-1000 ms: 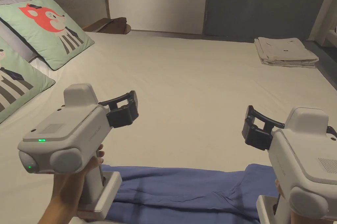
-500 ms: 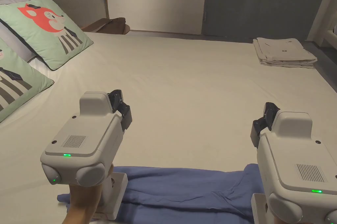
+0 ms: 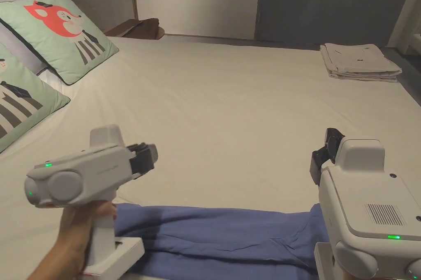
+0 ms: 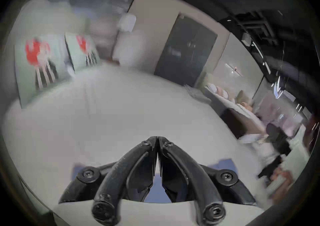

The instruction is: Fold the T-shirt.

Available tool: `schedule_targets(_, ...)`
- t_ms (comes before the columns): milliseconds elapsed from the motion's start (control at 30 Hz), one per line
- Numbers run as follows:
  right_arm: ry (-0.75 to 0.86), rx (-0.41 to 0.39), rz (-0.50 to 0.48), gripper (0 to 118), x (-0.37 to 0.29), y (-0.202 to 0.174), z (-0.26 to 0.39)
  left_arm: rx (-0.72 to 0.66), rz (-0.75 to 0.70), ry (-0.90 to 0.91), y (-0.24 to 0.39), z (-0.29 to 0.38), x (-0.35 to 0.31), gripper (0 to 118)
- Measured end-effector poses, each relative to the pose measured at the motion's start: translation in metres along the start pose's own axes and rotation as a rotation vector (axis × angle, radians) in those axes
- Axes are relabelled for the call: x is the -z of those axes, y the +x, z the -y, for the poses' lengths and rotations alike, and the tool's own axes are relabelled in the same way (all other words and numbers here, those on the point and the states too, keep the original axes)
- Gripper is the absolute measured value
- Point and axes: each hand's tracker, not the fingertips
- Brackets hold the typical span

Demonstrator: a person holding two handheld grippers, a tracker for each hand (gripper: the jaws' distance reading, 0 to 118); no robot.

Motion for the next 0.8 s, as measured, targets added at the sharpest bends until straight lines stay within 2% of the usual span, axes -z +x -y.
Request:
schedule_targets(67,-0.012,-0.004,-0.010,0,0.002,-0.004,0.003,-0.123,0.043,-0.085,-0.032,0.000,0.000,0)
schedule_targets(167,-0.029,-0.002,-0.019,0,0.007,-0.008,0.006,-0.115,-0.001,-0.183,-0.069,0.006,-0.004,0)
schedule_targets(267,-0.047,-0.003,-0.026,0,0.011,-0.012,0.011,-0.188,-0.008,-0.270,-0.107,0.015,-0.012,0)
schedule_targets(433,-0.079,-0.005,-0.035,0,0.016,-0.018,0.019,-0.241,-0.045,-0.266,-0.147,0.033,-0.022,1)
schedule_targets(467,-0.085,-0.007,-0.037,0,0.017,-0.018,0.021,-0.289,-0.042,-0.263,-0.154,0.034,-0.023,9)
schedule_targets(500,-0.090,-0.011,-0.037,0,0.017,-0.019,0.023,-0.321,-0.022,-0.254,-0.161,0.036,-0.024,24)
schedule_targets(533,-0.095,-0.013,-0.037,0,0.018,-0.020,0.025,-0.356,-0.003,-0.257,-0.167,0.037,-0.024,54)
schedule_targets(567,-0.101,-0.015,-0.037,0,0.019,-0.021,0.026,-0.376,0.014,-0.270,-0.179,0.037,-0.022,71)
schedule_targets(600,-0.107,-0.016,-0.038,0,0.019,-0.021,0.028,-0.369,0.007,-0.271,-0.181,0.038,-0.021,83)
schedule_targets(633,-0.112,-0.014,-0.037,0,0.019,-0.021,0.029,-0.361,0.001,-0.268,-0.180,0.041,-0.019,83)
schedule_targets(733,-0.124,-0.014,-0.031,0,0.020,-0.021,0.033,-0.321,-0.003,-0.289,-0.156,0.043,-0.015,93)
schedule_targets(800,-0.130,-0.015,-0.030,0,0.021,-0.021,0.034,-0.321,0.013,-0.319,-0.157,0.048,-0.007,93)
